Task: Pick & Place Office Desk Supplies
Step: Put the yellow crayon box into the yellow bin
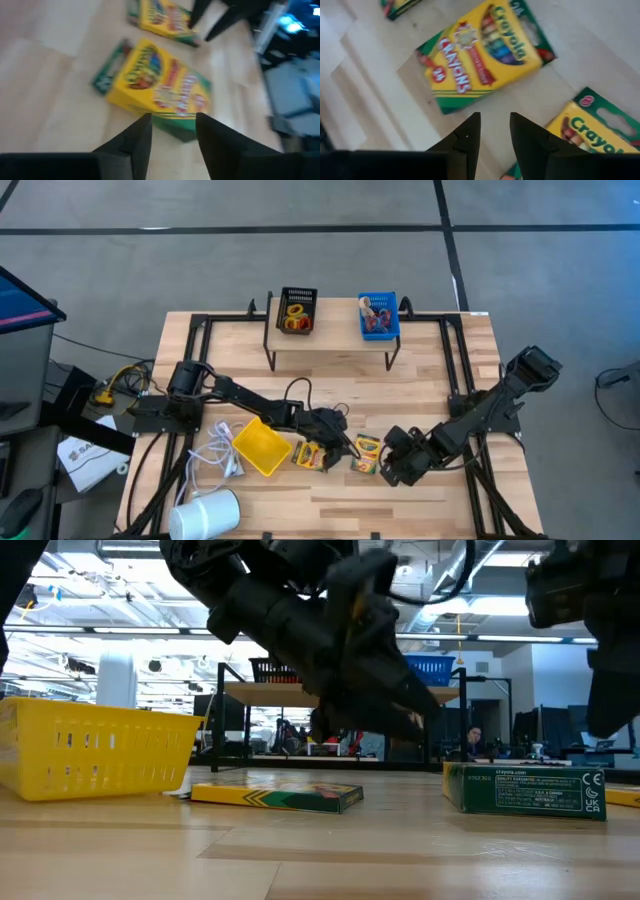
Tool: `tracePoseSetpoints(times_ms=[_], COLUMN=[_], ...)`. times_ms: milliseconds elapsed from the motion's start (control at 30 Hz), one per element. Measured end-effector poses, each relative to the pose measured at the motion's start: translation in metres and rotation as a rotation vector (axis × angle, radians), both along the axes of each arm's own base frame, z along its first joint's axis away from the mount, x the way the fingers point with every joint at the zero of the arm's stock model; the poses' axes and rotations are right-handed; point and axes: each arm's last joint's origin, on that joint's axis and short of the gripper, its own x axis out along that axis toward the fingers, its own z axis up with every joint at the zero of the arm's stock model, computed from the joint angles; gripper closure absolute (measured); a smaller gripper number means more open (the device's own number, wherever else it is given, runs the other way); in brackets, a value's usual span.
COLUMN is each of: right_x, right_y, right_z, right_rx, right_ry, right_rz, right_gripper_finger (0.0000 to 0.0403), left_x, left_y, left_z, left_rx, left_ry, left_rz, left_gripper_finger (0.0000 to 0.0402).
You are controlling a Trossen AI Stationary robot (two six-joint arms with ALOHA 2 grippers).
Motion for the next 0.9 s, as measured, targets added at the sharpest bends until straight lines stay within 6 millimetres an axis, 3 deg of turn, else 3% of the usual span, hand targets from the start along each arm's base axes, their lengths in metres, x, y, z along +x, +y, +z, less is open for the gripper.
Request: tracePoseSetpoints(times_ms=[233, 667, 900], right_x=[-0.009, 0.002, 0.0], right_y=[-0.006, -0.014, -0.011], right_z=[-0.021, -0.025, -0.025], right_rx=[0.041, 0.075, 0.064], right_ry=[-0.005, -0.093, -0.101], right_rz=[-0.077, -0.077, -0.07], right_gripper_finger=[0.03, 0.03, 0.03], left_x=[-0.002, 0.001, 0.005], left_y=[0.004, 0.0, -0.008], left_z=[-0.004, 0.0, -0.04], left_rx=[0.073, -0.011, -0.046], left_ry=[0.038, -0.01, 0.04], left_rz=[0.099, 0.097, 0.094], left_gripper_finger=[0.0232, 0.0216, 0.0235])
